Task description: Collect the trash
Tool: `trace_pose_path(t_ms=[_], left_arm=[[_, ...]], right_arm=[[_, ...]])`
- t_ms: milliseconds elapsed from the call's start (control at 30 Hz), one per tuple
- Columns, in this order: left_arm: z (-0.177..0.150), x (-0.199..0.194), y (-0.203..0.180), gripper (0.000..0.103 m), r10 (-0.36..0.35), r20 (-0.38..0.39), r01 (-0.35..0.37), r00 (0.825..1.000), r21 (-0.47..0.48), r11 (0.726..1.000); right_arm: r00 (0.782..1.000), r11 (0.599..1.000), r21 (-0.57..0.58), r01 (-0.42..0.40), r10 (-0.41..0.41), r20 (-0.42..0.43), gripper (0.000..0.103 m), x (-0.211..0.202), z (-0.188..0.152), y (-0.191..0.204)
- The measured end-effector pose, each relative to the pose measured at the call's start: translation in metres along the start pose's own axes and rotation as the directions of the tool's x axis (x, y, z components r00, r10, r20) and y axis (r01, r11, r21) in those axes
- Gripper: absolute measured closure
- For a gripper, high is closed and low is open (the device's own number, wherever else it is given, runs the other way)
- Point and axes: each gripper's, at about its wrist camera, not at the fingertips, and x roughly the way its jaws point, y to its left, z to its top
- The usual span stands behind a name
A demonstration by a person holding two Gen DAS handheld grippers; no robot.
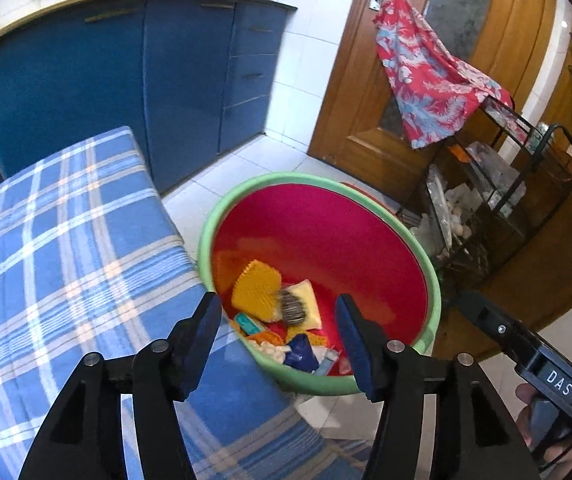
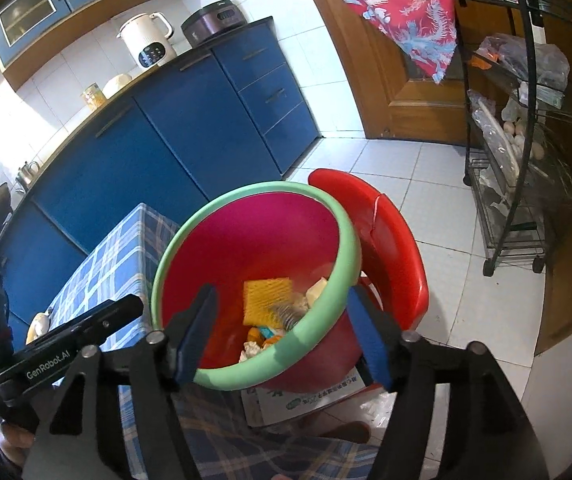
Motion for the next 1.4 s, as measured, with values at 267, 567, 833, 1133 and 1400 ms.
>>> trace_pose_path(t_ms=[267,567,833,1133,1400], left_arm=[[-0.011,-0.041,0.018,0.037,0.044,0.053,-0.042,0.998,-0.037,0.998],[-0.029,-0.097,0.047,0.03,0.119,0.11,-0.108,0.987,-0.102,0.989],[-0.051,-0.144,0.073,0.027,0.226,0.146,-0.2,0.963,-0.176,0.964],[-0.076,-0.184,0.094,0.026,0.319,0.162,-0.272,0.934,-0.258,0.927],[-0.096,-0.205,0.103,0.026,0.389,0.161,-0.329,0.907,-0.303,0.894]], right_arm=[[0.999,0.999,-0.037,-0.032,0.033,0.001,0.023,-0.014,-0.01,0.022],[0.997,0.992,-0.104,-0.071,0.069,-0.019,0.02,-0.03,-0.027,0.06],[0.993,0.978,-0.175,-0.114,0.11,-0.028,0.018,-0.052,-0.044,0.098],[0.987,0.95,-0.27,-0.159,0.157,-0.026,0.013,-0.078,-0.064,0.138],[0.984,0.93,-0.323,-0.177,0.177,-0.03,0.012,-0.09,-0.081,0.16]])
